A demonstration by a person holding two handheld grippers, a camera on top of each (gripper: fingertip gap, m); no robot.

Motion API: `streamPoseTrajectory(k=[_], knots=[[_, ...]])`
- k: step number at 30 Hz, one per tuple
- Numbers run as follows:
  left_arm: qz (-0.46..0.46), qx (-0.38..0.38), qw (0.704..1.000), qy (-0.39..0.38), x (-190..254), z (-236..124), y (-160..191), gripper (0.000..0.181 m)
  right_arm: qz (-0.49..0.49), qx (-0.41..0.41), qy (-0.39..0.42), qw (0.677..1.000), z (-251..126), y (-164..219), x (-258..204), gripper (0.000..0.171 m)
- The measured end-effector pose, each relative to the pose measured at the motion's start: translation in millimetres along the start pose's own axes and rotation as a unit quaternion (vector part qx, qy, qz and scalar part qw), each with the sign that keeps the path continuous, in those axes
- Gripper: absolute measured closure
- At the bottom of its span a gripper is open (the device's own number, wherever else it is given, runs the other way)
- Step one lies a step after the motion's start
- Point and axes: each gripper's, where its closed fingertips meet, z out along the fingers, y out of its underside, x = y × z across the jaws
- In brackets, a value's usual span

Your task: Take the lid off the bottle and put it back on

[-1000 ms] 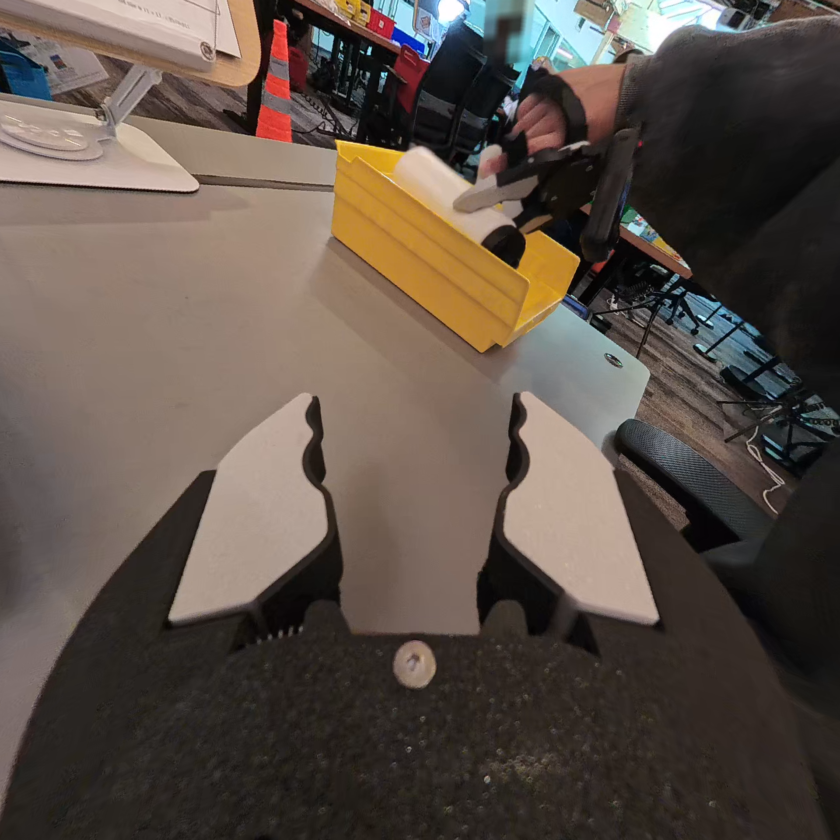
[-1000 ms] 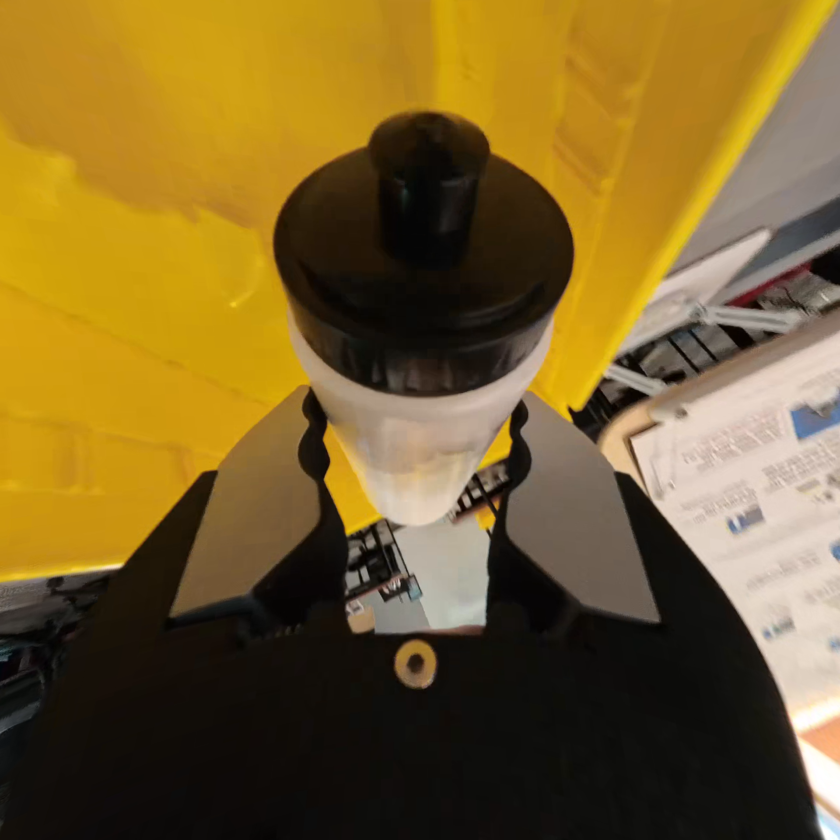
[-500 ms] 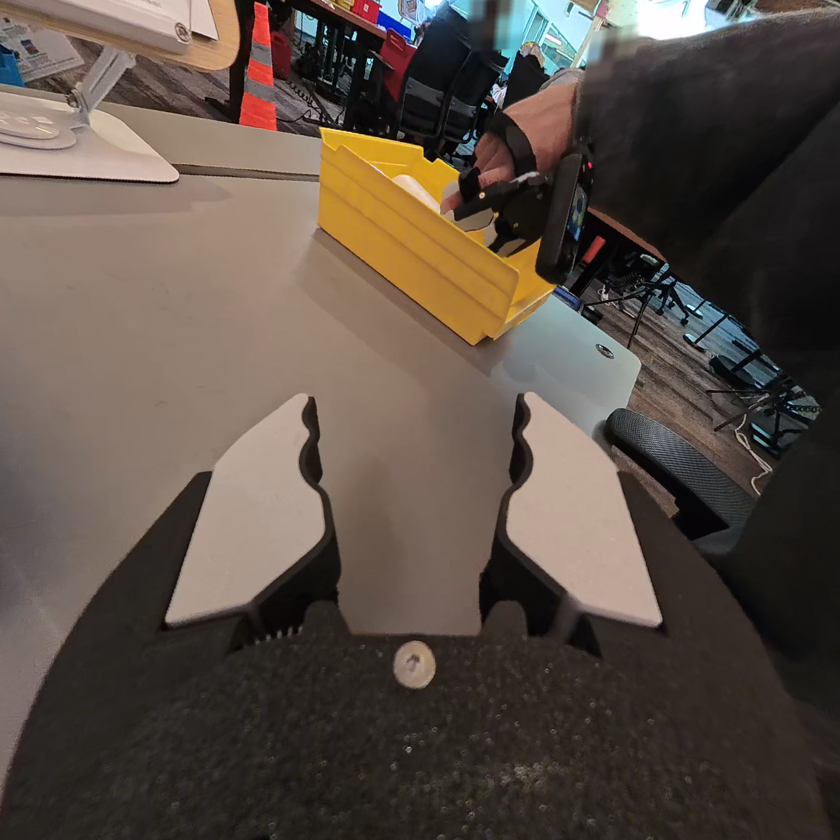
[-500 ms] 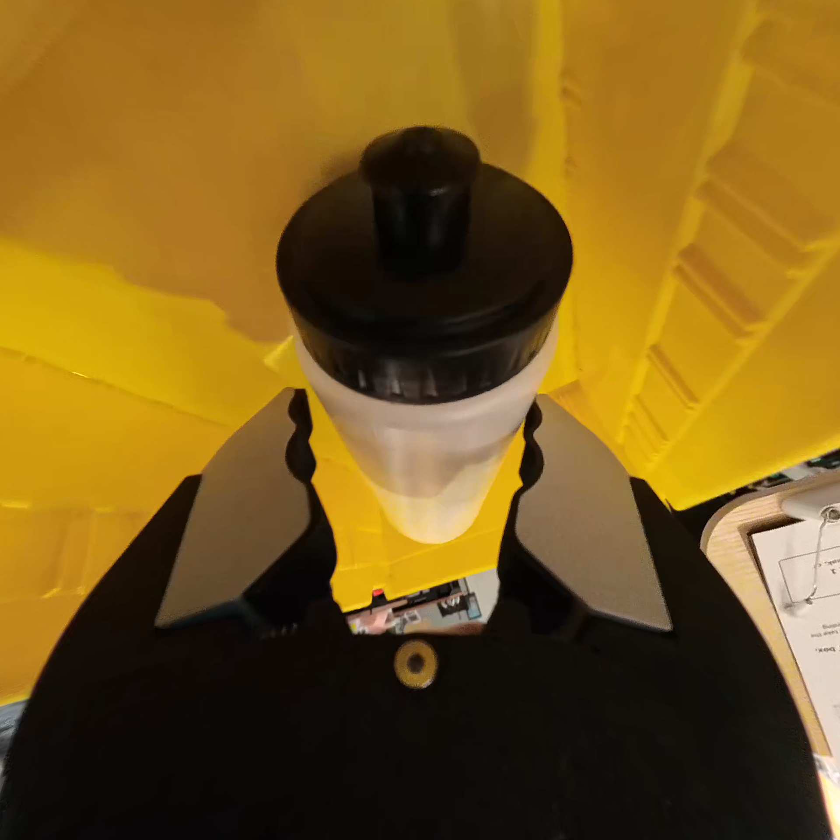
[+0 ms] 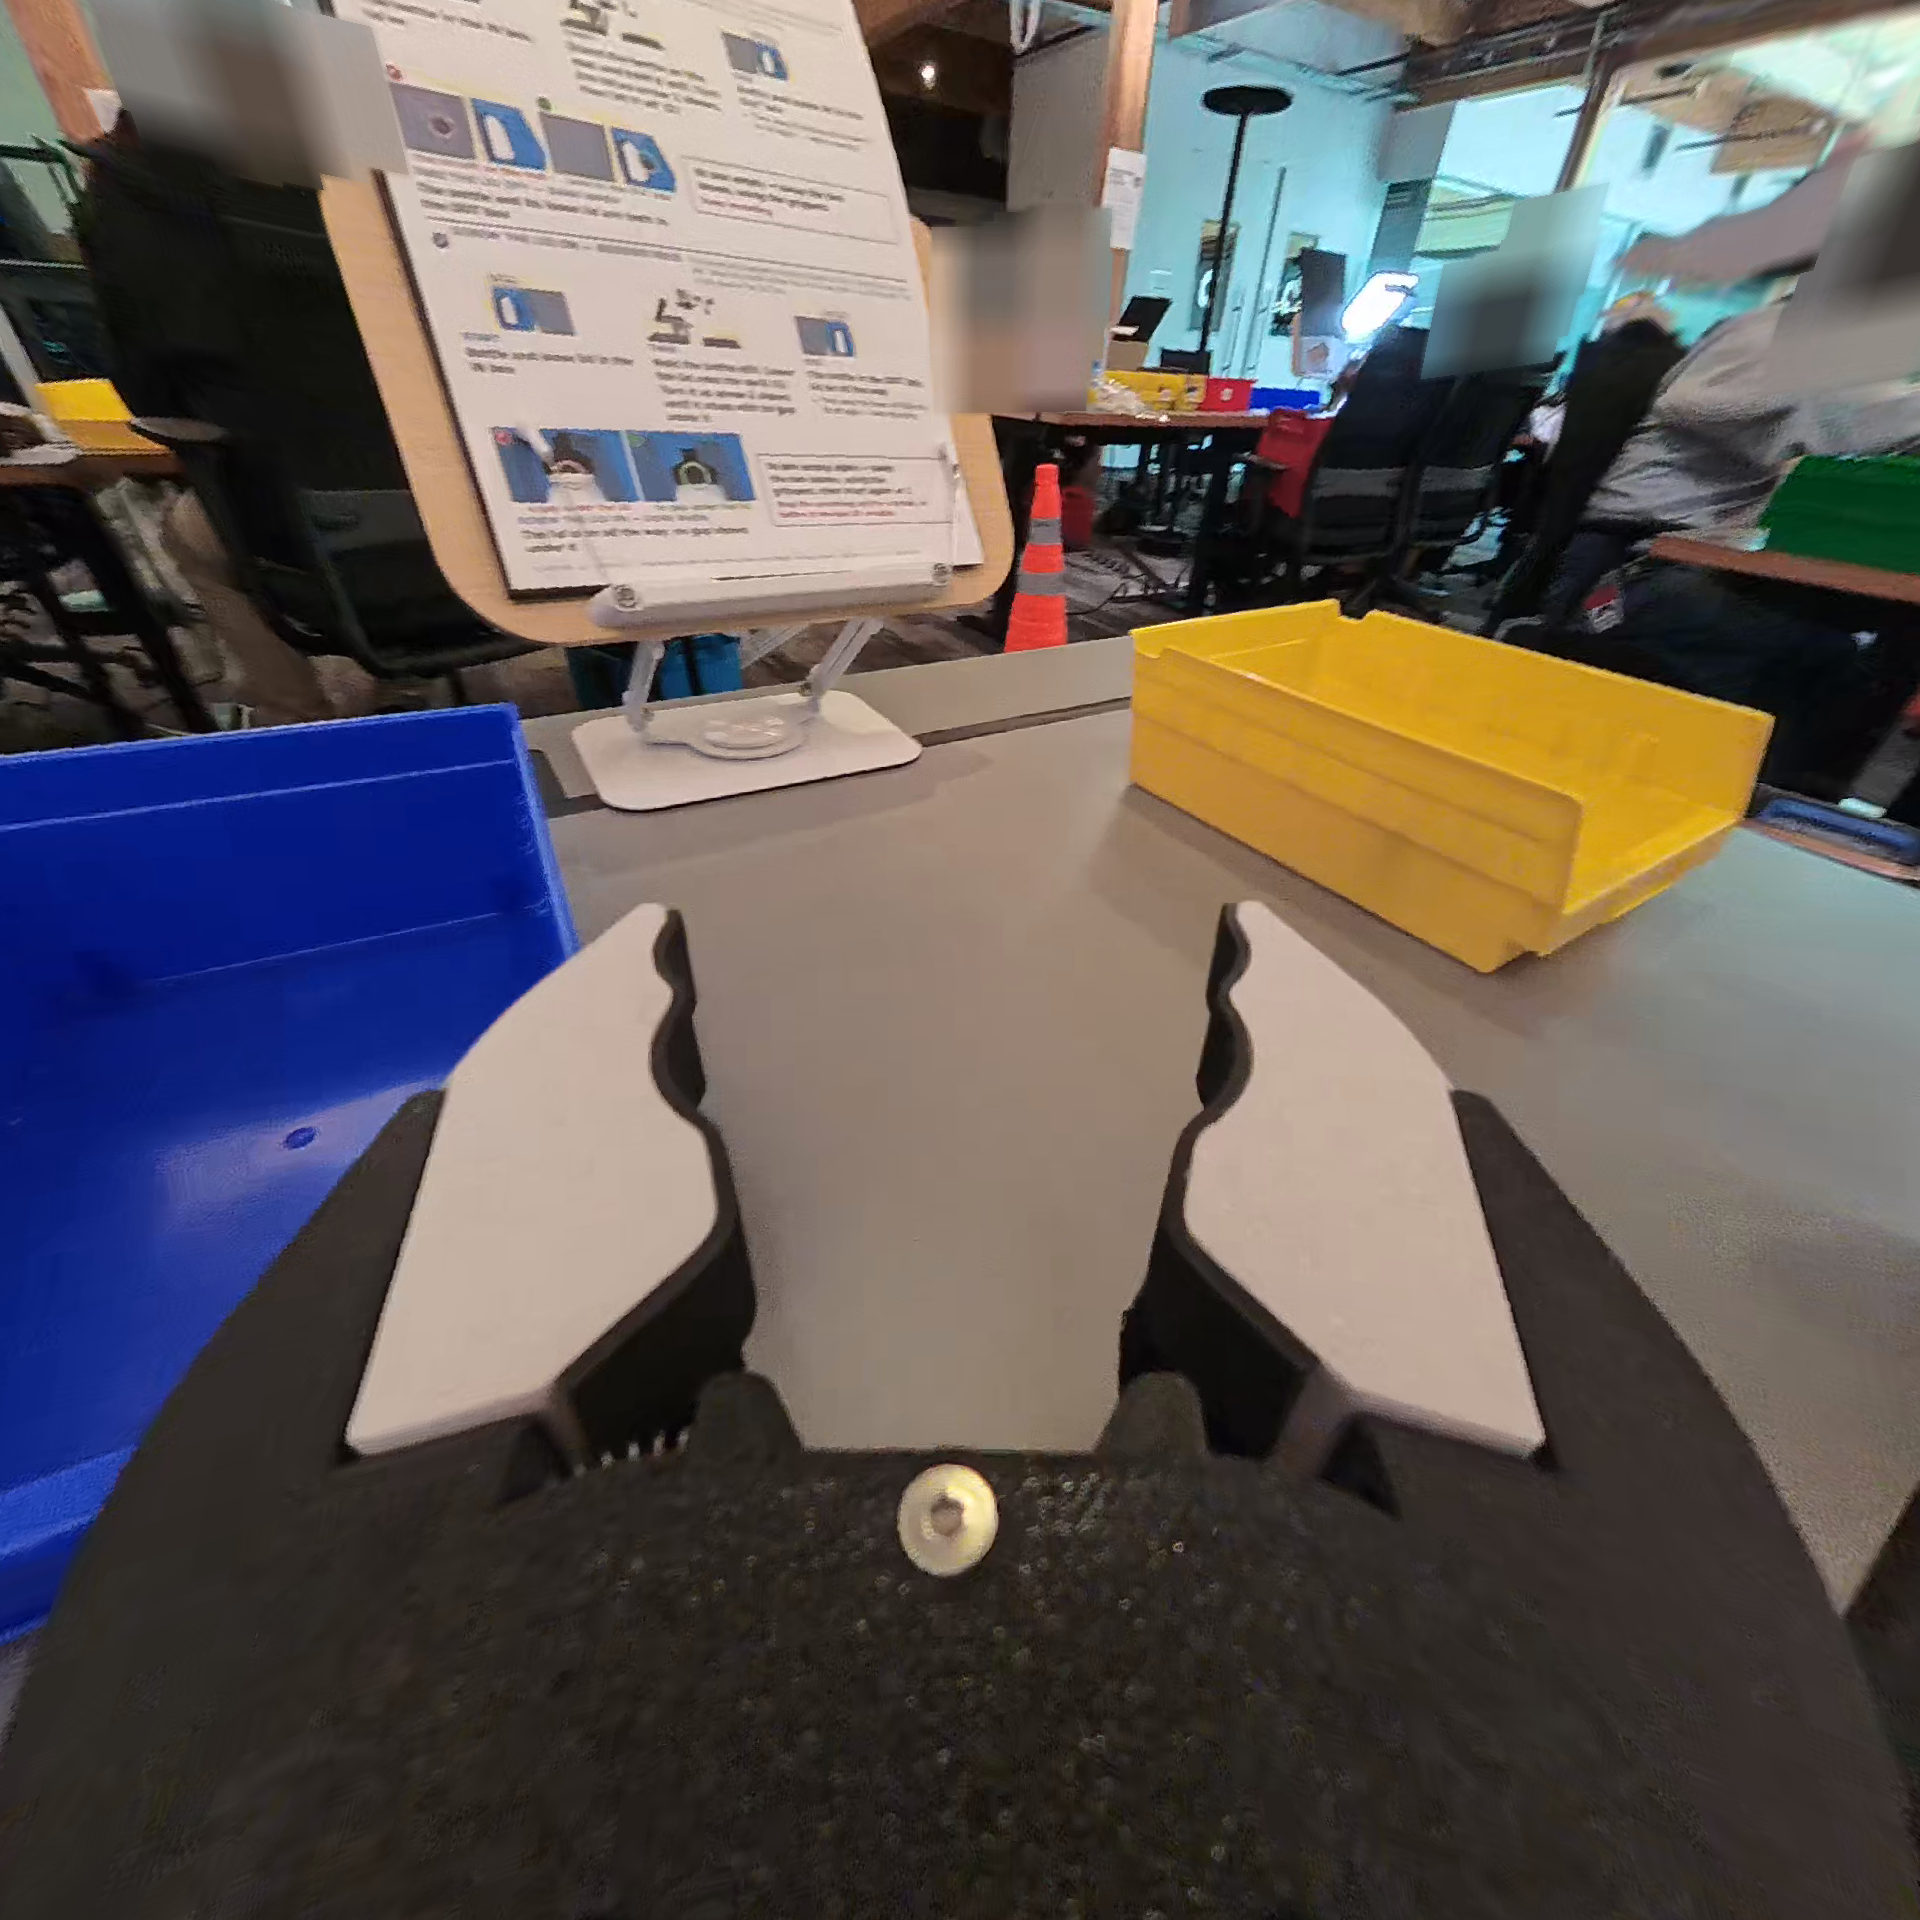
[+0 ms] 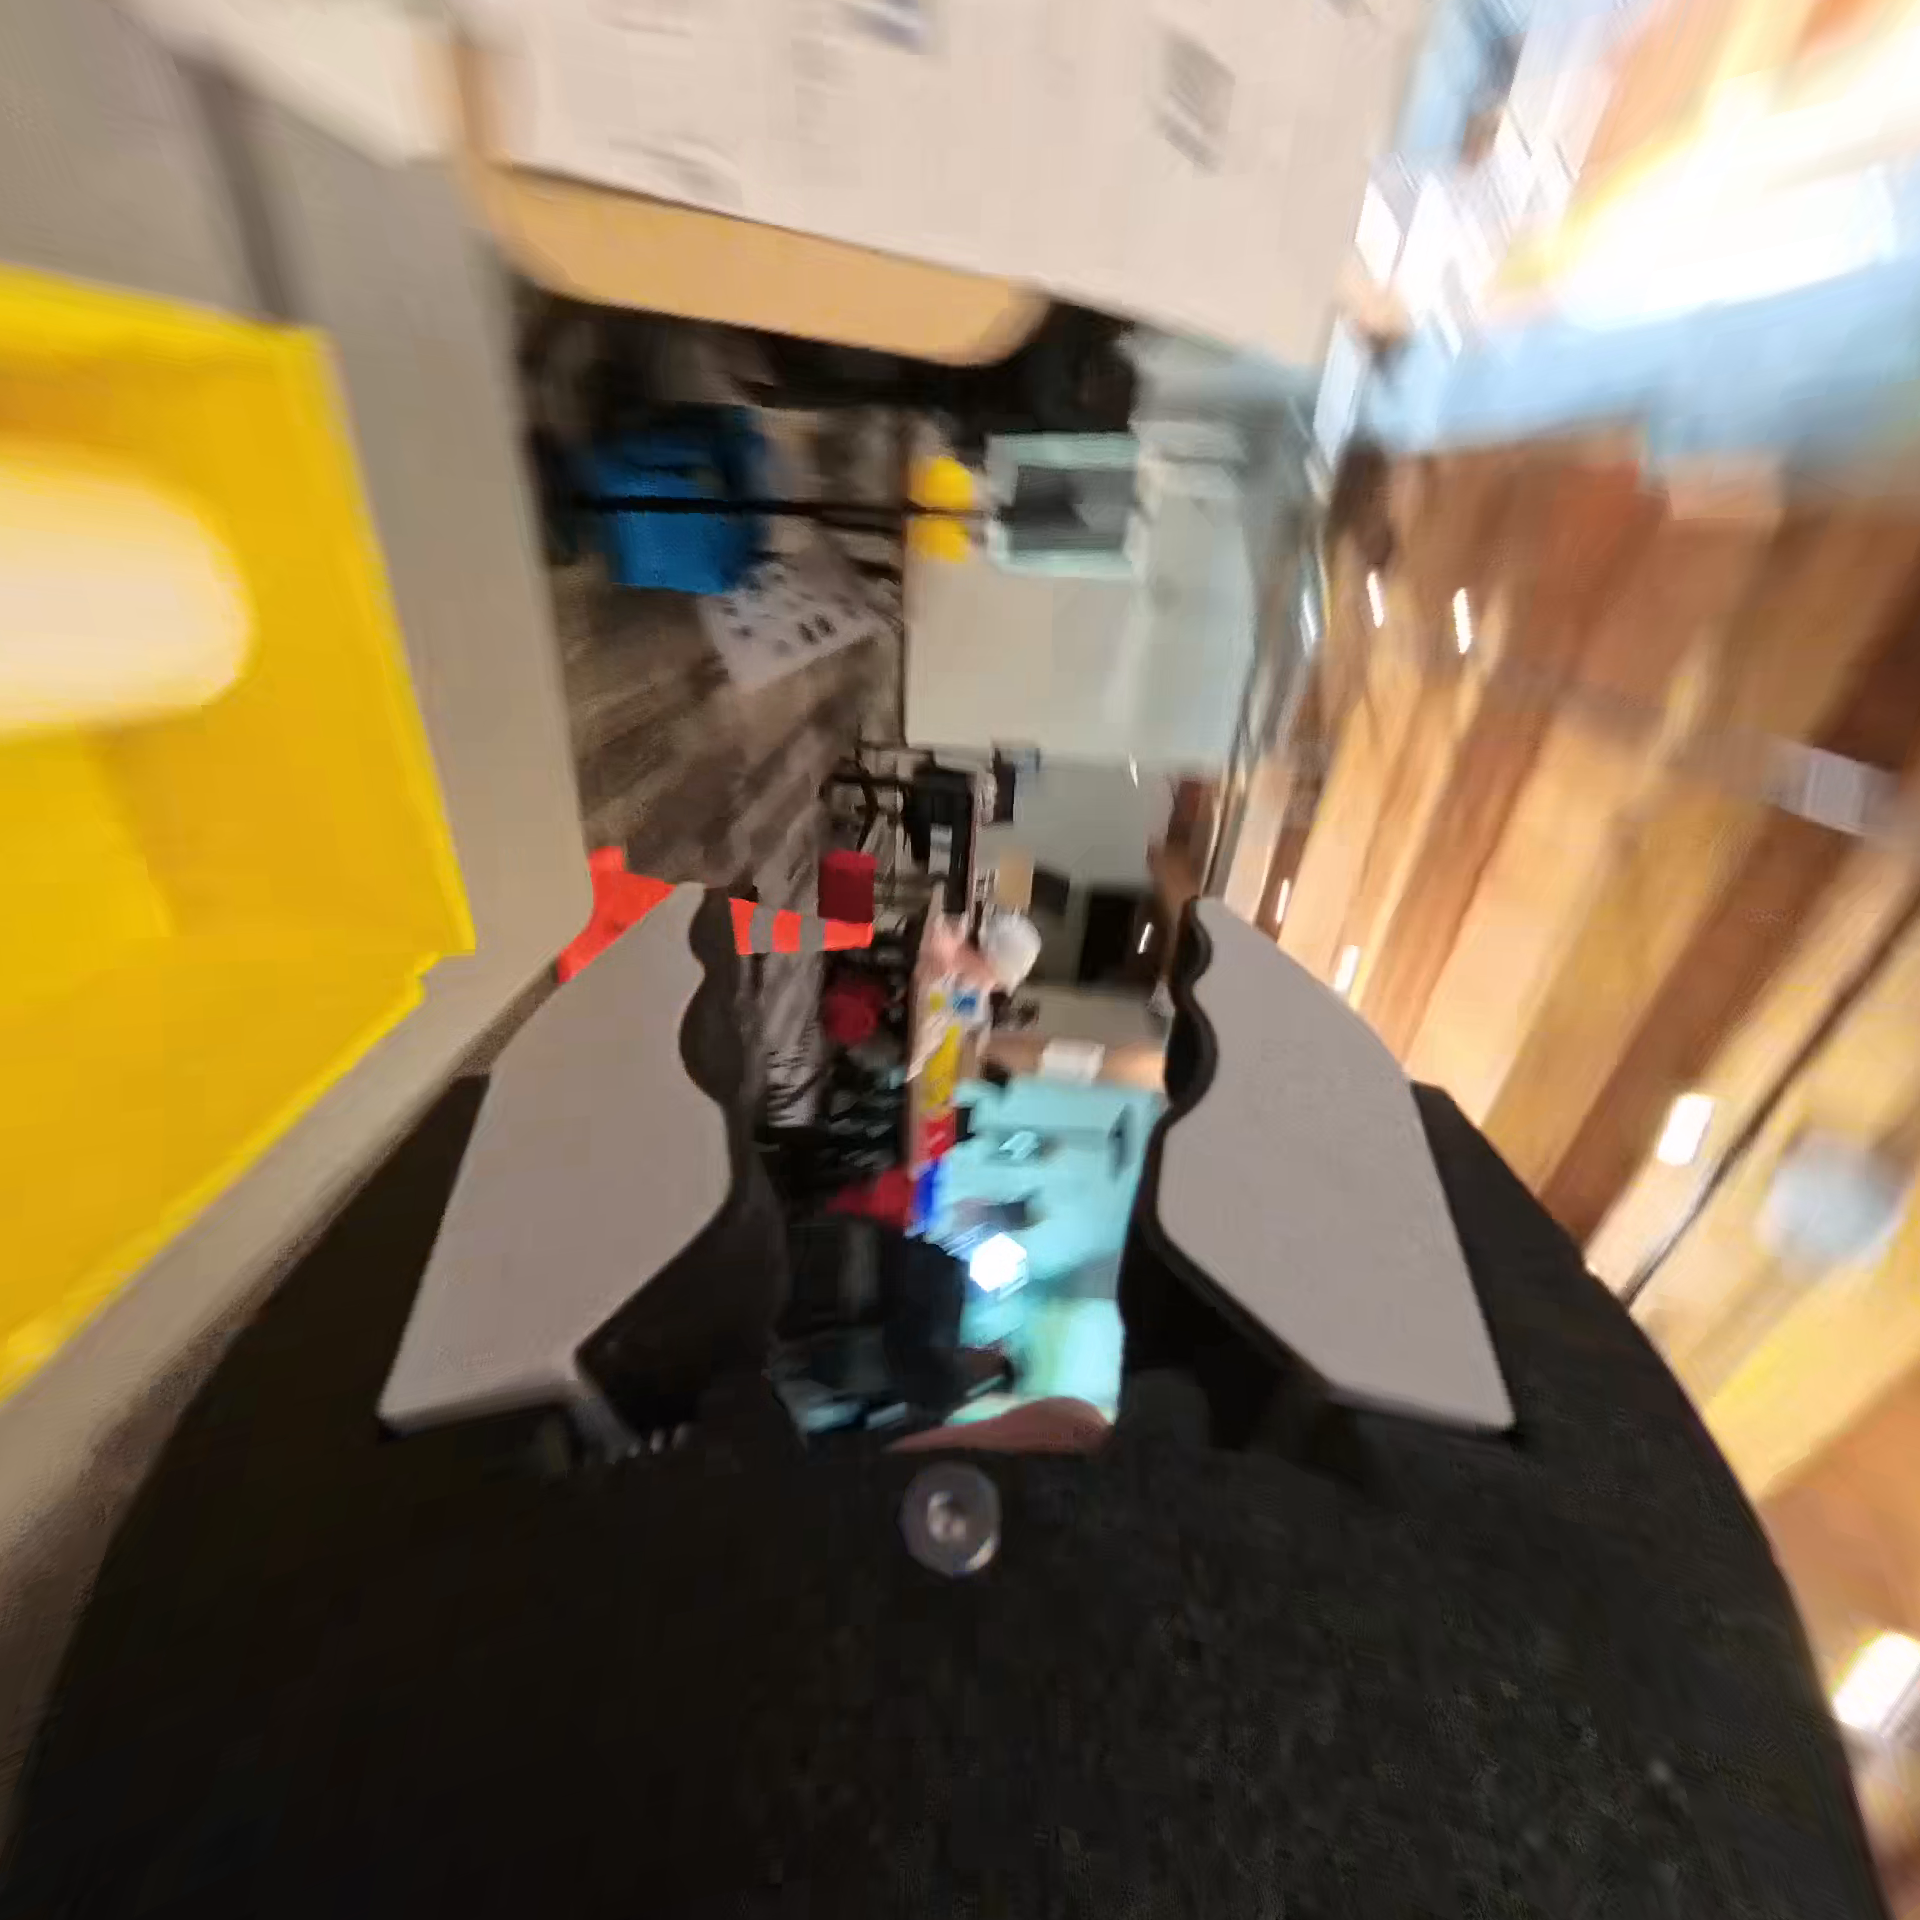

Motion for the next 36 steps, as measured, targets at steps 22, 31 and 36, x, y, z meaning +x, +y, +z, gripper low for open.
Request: streamPoseTrajectory(k=[22,31,36], knots=[[-0.080,-0.141,0.981,-0.106,-69.6,-55.7,66.1,0.118,0.738,-0.063,-0.161,0.652,-119.3,-14.9,-243.8,0.100],[-0.104,-0.168,0.977,-0.077,-61.1,-51.3,77.7,0.122,0.717,-0.065,-0.160,0.676,-117.7,-15.5,-245.8,0.099],[-0.126,-0.174,0.975,-0.063,-57.3,-48.6,81.5,0.122,0.728,-0.015,-0.195,0.657,-114.3,-54.7,-243.9,0.096]])
